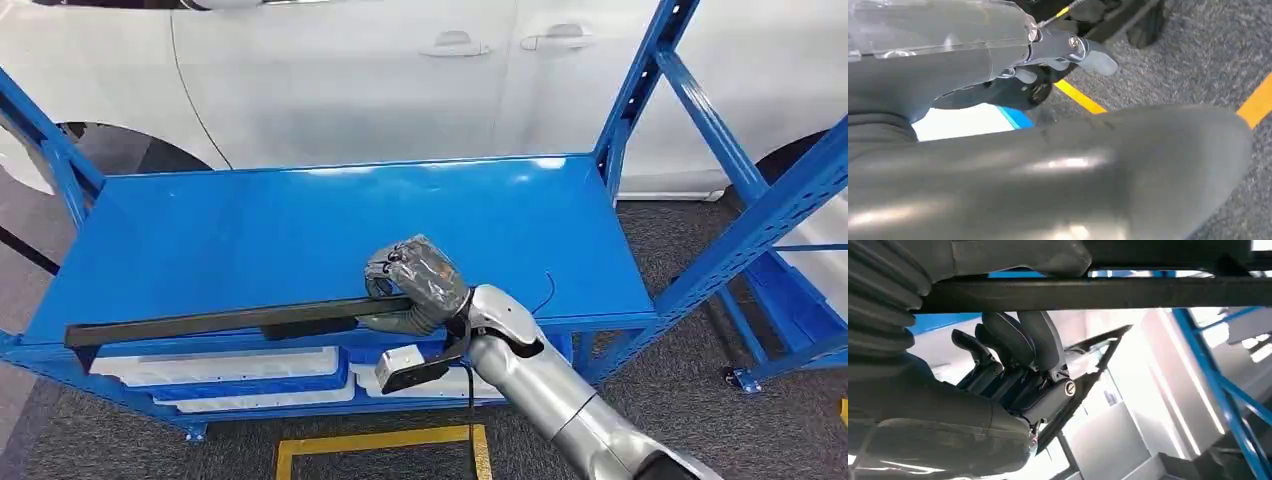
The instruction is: Take the parts from the cabinet and place them on the table.
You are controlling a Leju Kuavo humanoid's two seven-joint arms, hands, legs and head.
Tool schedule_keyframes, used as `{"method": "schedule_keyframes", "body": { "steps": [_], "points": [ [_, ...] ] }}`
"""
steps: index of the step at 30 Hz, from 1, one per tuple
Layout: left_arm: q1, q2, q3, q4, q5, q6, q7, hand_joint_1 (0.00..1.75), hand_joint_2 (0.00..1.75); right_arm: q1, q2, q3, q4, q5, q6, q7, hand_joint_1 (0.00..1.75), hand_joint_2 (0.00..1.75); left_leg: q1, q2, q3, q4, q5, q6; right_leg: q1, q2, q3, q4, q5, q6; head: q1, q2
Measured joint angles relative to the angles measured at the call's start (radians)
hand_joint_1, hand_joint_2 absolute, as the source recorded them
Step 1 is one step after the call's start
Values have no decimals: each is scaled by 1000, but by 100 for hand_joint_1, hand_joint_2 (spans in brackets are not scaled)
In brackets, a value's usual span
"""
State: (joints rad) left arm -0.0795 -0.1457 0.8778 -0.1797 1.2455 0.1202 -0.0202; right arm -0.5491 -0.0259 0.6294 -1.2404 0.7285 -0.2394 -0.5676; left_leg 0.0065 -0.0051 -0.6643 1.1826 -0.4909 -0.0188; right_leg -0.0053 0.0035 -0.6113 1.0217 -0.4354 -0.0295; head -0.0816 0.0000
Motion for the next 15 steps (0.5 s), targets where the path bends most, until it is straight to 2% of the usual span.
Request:
{"method": "schedule_keyframes", "body": {
  "steps": [1, 2, 3, 6, 7, 8, 10, 11, 12, 13, 14, 15],
  "points": [
    [0, 0, 0, 0, 0, 0, 0, 0, 0, 5, -2, 0, -22, -30, 19, -8, 175, 175, 0, 0, 42, -88, 41, 4, 0, 1, 1, 4, -3, 3, 0, 0],
    [0, 0, 2, 0, 0, 0, 0, 0, 0, 10, -5, -2, -48, -63, 35, -18, 175, 175, 0, 1, 67, -143, 40, 11, 2, 2, 0, 7, -6, 7, 0, 0],
    [0, 0, 2, 0, 0, 2, 0, 0, 0, 13, -6, -4, -66, -93, 51, -25, 175, 175, -5, 0, 73, -156, 39, 16, 8, 3, -3, 12, -7, 12, 0, 0],
    [3, 0, 7, 0, 0, 4, -4, 0, 0, 14, -10, -6, -108, -171, 102, -44, 175, 175, -6, -1, 71, -156, 43, 30, 4, 3, -2, 6, -3, 27, 0, 0],
    [4, 0, 7, 0, 0, 5, -6, 0, 0, 15, -11, -9, -120, -191, 113, -49, 175, 175, 4, 0, 75, -166, 50, 39, 7, 2, -4, 11, -9, 33, 0, 0],
    [3, 0, 8, 0, 0, 6, -7, 0, 0, 14, -12, -11, -128, -207, 120, -52, 175, 175, 3, 0, 77, -169, 51, 43, 3, 2, -10, 30, -24, 38, 0, 0],
    [2, -1, 8, 0, 0, 6, -8, 0, 0, 15, -14, -18, -140, -229, 129, -60, 175, 175, 3, 1, 76, -169, 52, 47, -2, 1, -74, 169, -104, 47, 0, 0],
    [3, -1, 8, 0, 0, 8, -9, 0, 0, 19, -16, -21, -142, -234, 132, -61, 175, 175, 3, 1, 76, -169, 52, 47, -4, 1, -111, 246, -133, 51, 0, 0],
    [4, 0, 9, 0, 0, 9, -10, 0, 0, 23, -19, -22, -144, -236, 135, -62, 175, 175, 3, 1, 76, -168, 52, 48, -7, 1, -136, 295, -144, 54, 0, 0],
    [4, -1, 9, 0, 0, 9, -10, 0, 0, 27, -23, -22, -146, -239, 136, -62, 175, 175, 3, 1, 76, -168, 52, 47, -9, 1, -141, 302, -134, 55, 0, 0],
    [4, -1, 9, 0, 0, 9, -11, 0, 0, 29, -25, -23, -150, -242, 136, -64, 175, 175, 3, 0, 76, -167, 51, 47, -10, 1, -124, 263, -103, 55, 0, 0],
    [3, -1, 9, 0, 0, 9, -11, 0, 0, 30, -27, -23, -157, -244, 135, -65, 175, 175, 3, -1, 77, -166, 50, 45, -11, 0, -89, 191, -62, 54, 0, 0]
  ]
}}
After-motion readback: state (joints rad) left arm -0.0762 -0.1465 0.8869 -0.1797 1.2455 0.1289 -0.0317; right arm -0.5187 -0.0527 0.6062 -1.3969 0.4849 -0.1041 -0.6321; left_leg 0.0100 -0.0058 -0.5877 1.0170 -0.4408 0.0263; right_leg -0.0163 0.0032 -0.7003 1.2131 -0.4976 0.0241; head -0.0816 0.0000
